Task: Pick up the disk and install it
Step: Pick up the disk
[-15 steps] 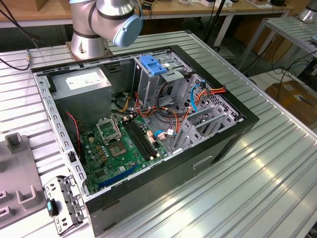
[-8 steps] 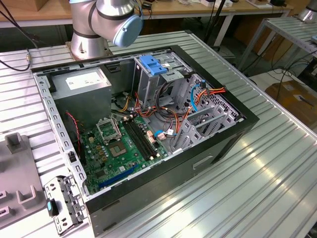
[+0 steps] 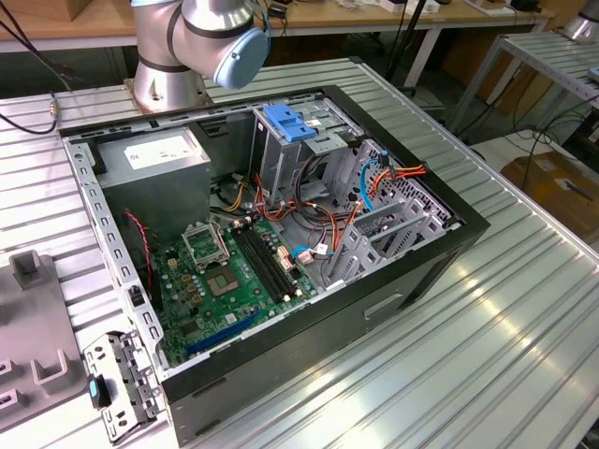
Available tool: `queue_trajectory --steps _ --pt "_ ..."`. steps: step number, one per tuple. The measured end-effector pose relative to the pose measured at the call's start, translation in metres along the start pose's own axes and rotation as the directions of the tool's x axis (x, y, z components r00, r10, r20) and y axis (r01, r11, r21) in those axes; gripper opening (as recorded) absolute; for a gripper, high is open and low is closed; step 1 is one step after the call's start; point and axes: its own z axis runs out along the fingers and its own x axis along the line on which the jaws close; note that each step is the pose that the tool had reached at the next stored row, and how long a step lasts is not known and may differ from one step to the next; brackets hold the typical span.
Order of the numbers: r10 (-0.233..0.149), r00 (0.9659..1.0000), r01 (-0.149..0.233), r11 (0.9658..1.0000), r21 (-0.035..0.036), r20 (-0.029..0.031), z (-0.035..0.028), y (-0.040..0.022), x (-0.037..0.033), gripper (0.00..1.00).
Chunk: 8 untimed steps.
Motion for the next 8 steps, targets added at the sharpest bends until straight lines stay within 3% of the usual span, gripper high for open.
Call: queue_trajectory --steps 8 --pt "-0.008 1.0000 0.008 1.0000 0.0001 0.0003 0.0000 0.0000 0.0000 0.48"
